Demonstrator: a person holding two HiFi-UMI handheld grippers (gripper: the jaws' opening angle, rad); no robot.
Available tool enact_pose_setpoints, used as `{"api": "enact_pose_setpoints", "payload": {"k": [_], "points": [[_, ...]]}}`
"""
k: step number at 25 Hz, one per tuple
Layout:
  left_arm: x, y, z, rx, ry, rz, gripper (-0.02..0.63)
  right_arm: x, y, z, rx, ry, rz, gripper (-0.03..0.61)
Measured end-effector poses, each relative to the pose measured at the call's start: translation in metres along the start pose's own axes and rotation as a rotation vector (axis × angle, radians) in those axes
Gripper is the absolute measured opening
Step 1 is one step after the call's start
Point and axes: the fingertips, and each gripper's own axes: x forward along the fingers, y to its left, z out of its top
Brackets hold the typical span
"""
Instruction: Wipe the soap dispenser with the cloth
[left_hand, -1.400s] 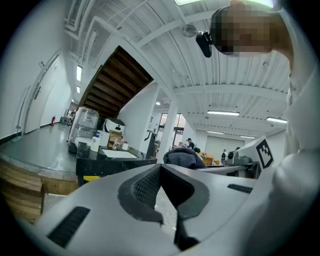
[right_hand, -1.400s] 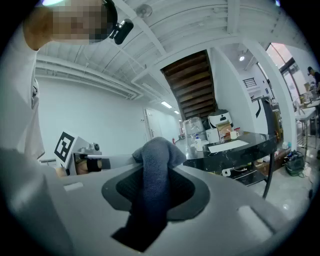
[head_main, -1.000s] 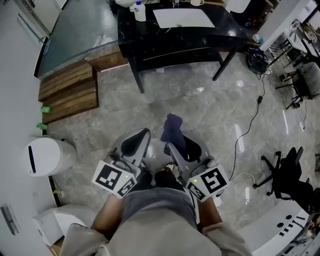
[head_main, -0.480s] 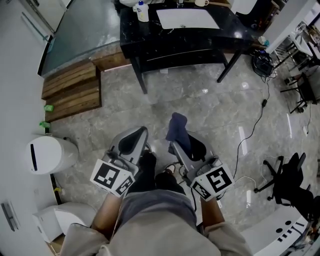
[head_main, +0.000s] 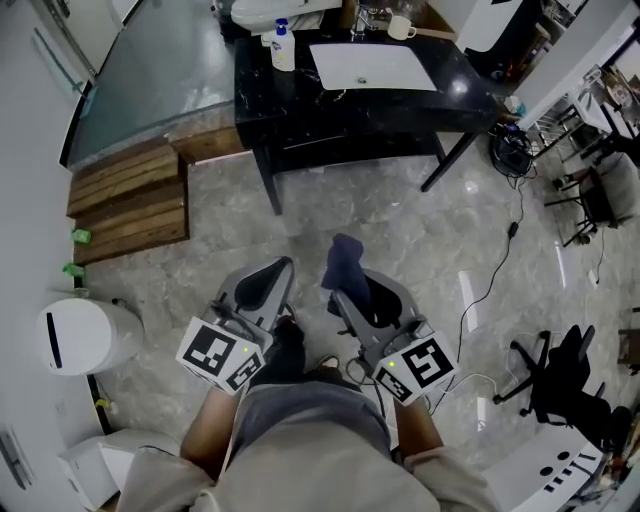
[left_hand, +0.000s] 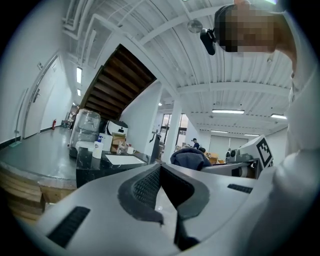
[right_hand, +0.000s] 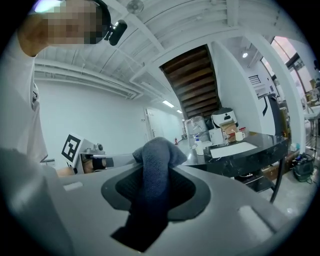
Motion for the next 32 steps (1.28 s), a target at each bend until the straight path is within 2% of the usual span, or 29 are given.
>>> {"api": "enact_pose_setpoints", "payload": {"k": [16,23,32], "points": [[0.026,0.124,0.051,0.024,-0.058,-0.025,0.003,0.138,-0.013,0.036,-0.038,-0.020,0.027,0.120],[0.033,0.146,0.057,0.011,-0.069,-0.026,0.003,0.167,-0.020,0.044,-0.040,-0.030,0.034,0.121],[0.076,0.166,0.055,-0.012,-0.035,-0.041,0.003,0.193,-0.061,0.051,-0.005,-0.045,0.038,0.120]]}}
